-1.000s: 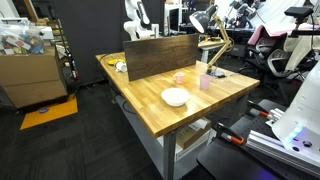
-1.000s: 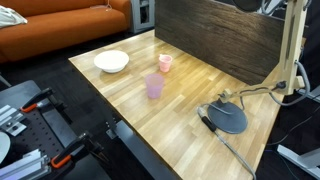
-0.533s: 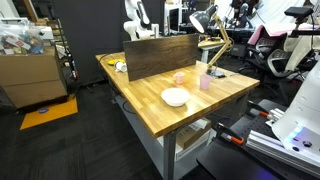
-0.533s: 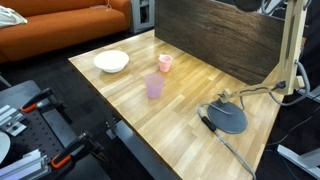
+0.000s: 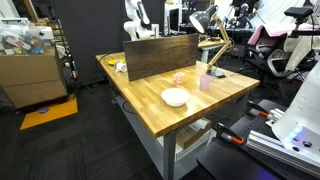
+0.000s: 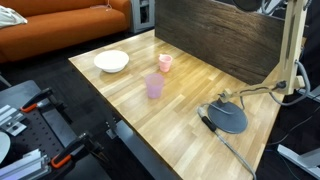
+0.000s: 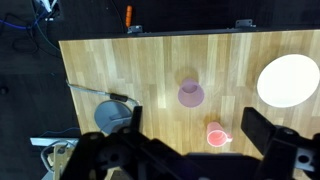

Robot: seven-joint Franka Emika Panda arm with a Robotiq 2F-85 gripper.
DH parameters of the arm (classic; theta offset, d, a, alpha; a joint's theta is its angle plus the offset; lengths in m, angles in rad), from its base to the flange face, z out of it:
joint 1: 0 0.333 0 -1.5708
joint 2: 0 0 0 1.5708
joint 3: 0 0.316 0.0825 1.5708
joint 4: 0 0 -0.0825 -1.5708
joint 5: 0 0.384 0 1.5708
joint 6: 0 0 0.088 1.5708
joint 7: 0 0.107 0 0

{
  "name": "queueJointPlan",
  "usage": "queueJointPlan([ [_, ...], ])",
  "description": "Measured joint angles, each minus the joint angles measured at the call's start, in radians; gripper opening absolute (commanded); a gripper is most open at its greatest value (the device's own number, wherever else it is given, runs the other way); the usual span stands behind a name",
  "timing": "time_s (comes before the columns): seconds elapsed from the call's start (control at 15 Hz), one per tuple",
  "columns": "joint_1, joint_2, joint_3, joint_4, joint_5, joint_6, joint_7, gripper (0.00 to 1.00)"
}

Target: Flip the switch of the desk lamp. Pick up the light pink cup from the table and pour some of its water in the white dish.

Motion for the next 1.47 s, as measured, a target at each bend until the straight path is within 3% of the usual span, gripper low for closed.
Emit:
queueJointPlan([
  [0.27, -0.006, 0.044, -0.007, -0.004, 0.000, 0.032, 0.021, 1.00],
  [0.8, -0.086, 0.287, -0.051, 0.019, -0.007, 0.179, 0.108, 1.00],
  [1.27, -0.087, 0.289, -0.048, 0.030, -0.007, 0.180, 0.119, 1.00],
  [1.47, -0.092, 0.315, -0.049, 0.034, -0.010, 0.244, 0.158, 1.00],
])
